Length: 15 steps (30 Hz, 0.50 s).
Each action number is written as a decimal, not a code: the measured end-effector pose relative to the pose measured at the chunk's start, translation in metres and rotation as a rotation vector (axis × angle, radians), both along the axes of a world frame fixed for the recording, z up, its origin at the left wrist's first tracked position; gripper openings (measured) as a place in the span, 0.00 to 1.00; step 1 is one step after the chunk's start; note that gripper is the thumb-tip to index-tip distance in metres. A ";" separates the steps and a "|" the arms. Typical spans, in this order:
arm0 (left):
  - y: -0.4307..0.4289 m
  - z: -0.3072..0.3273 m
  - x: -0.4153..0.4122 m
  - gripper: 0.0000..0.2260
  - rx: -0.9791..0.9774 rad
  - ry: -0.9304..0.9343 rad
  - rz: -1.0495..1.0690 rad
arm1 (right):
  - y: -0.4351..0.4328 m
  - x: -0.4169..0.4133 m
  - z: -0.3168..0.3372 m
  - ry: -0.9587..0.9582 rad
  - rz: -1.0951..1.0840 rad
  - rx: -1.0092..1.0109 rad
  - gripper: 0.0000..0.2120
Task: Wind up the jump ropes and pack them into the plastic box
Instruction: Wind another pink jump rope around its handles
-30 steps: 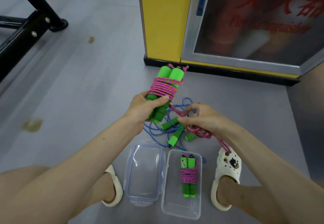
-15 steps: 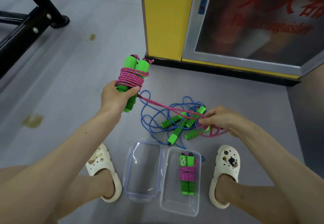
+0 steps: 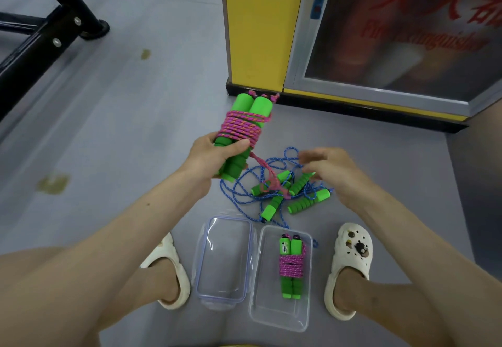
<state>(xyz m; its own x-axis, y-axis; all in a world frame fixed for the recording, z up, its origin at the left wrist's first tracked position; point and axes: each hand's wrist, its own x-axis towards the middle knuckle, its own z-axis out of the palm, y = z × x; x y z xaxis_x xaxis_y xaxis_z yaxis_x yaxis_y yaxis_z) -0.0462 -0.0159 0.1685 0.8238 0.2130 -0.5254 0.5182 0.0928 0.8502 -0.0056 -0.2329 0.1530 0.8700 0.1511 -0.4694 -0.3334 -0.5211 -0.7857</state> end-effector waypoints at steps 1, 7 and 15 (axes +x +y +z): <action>-0.007 0.000 -0.001 0.17 -0.039 0.010 -0.033 | 0.006 -0.001 0.002 -0.005 -0.001 0.046 0.19; -0.027 0.005 -0.001 0.10 -0.205 -0.024 -0.126 | 0.032 -0.016 0.001 0.142 0.130 0.365 0.21; -0.027 0.001 -0.007 0.12 -0.021 -0.055 -0.138 | 0.024 -0.015 0.000 -0.130 0.202 0.113 0.03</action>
<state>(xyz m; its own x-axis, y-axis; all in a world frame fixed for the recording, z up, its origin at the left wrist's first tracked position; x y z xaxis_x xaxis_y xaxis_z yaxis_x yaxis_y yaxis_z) -0.0532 -0.0427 0.1693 0.8720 0.0855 -0.4820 0.4802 0.0419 0.8762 -0.0202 -0.2094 0.1528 0.8688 0.3730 -0.3256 -0.1234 -0.4738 -0.8720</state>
